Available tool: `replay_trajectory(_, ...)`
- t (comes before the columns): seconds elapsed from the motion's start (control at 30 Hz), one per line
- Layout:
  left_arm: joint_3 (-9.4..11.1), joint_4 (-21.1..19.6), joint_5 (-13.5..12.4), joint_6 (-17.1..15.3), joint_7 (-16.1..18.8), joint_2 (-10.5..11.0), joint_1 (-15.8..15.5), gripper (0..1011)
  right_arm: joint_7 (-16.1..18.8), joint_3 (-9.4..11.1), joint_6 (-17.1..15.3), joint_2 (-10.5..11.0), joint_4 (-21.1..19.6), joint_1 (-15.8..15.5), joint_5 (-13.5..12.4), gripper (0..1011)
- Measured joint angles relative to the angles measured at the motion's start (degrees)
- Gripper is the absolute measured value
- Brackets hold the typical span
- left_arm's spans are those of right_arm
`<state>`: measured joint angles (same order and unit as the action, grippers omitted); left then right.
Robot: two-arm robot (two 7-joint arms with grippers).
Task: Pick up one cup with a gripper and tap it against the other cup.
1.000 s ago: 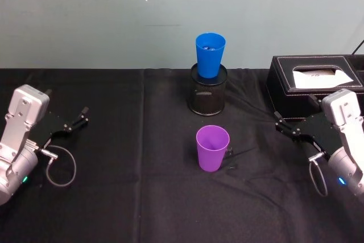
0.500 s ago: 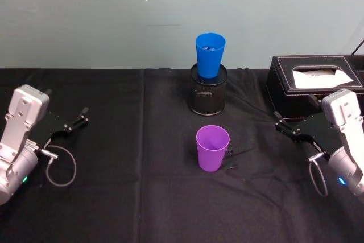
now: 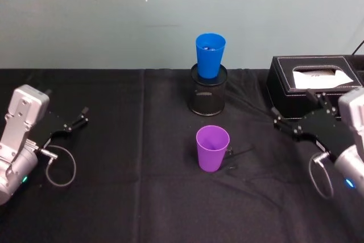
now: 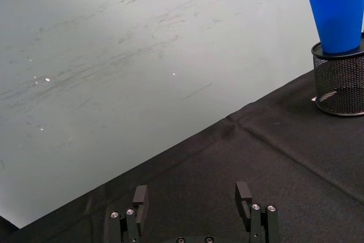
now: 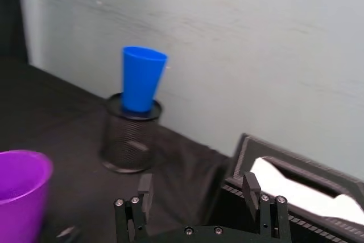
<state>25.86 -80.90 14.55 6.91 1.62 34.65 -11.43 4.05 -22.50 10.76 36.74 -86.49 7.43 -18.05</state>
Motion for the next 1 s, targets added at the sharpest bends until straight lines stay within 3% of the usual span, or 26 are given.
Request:
replay_trajectory(0.13, 0.0, 0.0, 0.0, 0.0, 0.0, 0.0, 0.0, 1000, 5.14, 0.57, 1.57, 2.03, -1.23, -2.72, -2.98, 1000)
replay_trajectory(0.23, 0.0, 0.0, 0.0, 0.0, 0.0, 0.0, 0.0, 1000, 11.62, 0.1, 2.8, 4.03, -1.3, -4.77, -5.67, 1000)
replay_trajectory(0.47, 0.0, 0.0, 0.0, 0.0, 0.0, 0.0, 0.0, 1000, 19.87, -1.69, 4.52, 4.52, 0.16, -5.76, -7.48, 1000)
replay_trajectory(0.7, 0.0, 0.0, 0.0, 0.0, 0.0, 0.0, 0.0, 1000, 22.6, -2.21, 4.27, 3.24, 0.2, -4.97, -7.78, 1000)
replay_trajectory(1.0, 0.0, 0.0, 0.0, 0.0, 0.0, 0.0, 0.0, 1000, 24.85, -2.8, 0.77, 0.52, 0.88, -2.18, -7.81, 1000)
